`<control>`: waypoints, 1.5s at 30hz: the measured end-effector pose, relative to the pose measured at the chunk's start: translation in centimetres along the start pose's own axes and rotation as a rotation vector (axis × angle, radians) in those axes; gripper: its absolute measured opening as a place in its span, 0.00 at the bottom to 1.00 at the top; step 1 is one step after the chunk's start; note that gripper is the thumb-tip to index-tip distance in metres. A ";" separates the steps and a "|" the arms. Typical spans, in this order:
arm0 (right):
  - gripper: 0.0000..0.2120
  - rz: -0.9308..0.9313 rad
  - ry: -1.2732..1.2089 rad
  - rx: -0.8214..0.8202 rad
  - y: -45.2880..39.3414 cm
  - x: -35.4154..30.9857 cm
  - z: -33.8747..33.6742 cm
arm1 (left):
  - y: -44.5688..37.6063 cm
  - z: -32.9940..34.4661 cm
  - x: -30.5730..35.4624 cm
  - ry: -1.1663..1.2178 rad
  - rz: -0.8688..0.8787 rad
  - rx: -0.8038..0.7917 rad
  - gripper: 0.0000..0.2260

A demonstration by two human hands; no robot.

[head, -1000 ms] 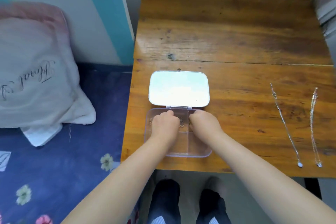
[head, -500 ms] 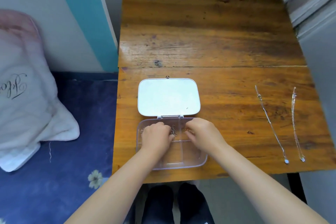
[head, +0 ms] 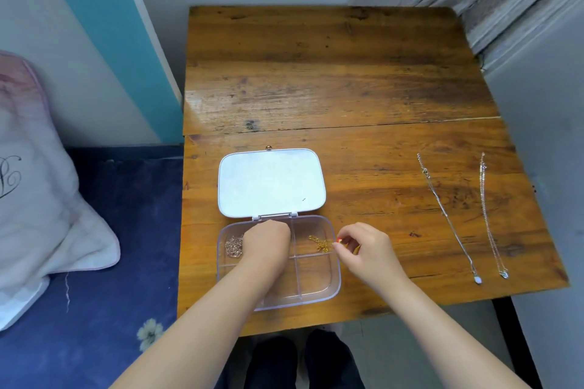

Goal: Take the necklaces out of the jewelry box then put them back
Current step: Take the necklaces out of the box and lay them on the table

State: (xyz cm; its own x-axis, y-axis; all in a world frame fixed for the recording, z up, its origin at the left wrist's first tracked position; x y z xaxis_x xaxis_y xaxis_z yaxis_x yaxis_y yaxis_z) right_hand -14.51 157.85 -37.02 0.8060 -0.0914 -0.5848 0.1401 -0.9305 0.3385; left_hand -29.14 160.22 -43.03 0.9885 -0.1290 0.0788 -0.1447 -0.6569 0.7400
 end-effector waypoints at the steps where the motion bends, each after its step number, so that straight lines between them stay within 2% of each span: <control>1: 0.01 0.008 -0.014 0.012 0.1 0.2 -0.1 | 0.0 -0.1 0.0 -0.005 0.000 0.003 0.11; 7: 0.03 0.058 -0.065 0.007 0.1 1.4 -0.7 | 0.7 -0.7 -0.1 -0.047 0.016 0.022 0.09; 12: 0.02 0.021 -0.133 0.037 0.2 0.5 -4.2 | 4.1 -4.6 1.2 0.056 0.111 0.224 0.09; 16: 0.04 -0.017 -0.228 0.075 0.5 -0.3 -9.9 | 7.6 -10.9 4.1 0.154 0.257 0.411 0.09; 22: 0.04 -0.080 -0.347 0.195 -1.2 -0.4 -21.8 | 8.8 -20.9 10.1 0.538 0.406 0.535 0.08; 26: 0.06 -0.116 -0.330 0.251 -5.5 1.1 -29.0 | 5.4 -26.3 14.1 0.760 0.359 0.560 0.09; 28: 0.07 -0.140 -0.301 0.264 -8.3 2.3 -31.9 | 3.0 -28.6 15.7 0.818 0.295 0.626 0.10; 32: 0.07 -0.224 -0.258 0.263 -14.3 4.4 -36.7 | -1.2 -33.2 18.0 0.818 0.106 0.807 0.09; 36: 0.08 -0.277 -0.163 0.339 -18.0 7.3 -40.4 | -4.8 -36.8 21.8 0.697 0.070 0.901 0.10; 38: 0.07 -0.289 -0.082 0.389 -19.0 9.6 -40.7 | -7.0 -37.0 24.1 0.556 0.071 0.888 0.10; 40: 0.07 -0.280 0.046 0.377 -19.8 12.5 -38.8 | -9.8 -35.2 26.3 0.390 0.071 0.785 0.08; 42: 0.08 -0.243 0.104 0.304 -20.2 15.8 -35.4 | -12.6 -31.9 27.9 0.229 0.058 0.626 0.05; 45: 0.09 -0.151 0.095 0.175 -19.8 20.5 -30.0 | -15.4 -26.4 28.4 0.071 0.023 0.423 0.09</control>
State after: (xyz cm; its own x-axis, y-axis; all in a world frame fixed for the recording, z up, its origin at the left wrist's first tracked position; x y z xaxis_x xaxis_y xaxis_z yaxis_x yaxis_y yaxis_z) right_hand 16.46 185.02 -33.60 0.8350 0.0794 -0.5445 0.1682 -0.9790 0.1151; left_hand 2.33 186.34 -34.56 0.9832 -0.1053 0.1490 -0.1572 -0.9032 0.3994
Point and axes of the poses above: each hand's wrist, its own y-axis away from the middle knuckle, its own z-axis out of the palm, x = y × z, the point moved 8 cm from there along -y, towards the middle knuckle, and after that the axes turned 9 degrees about -x, right-handed, at the moved point
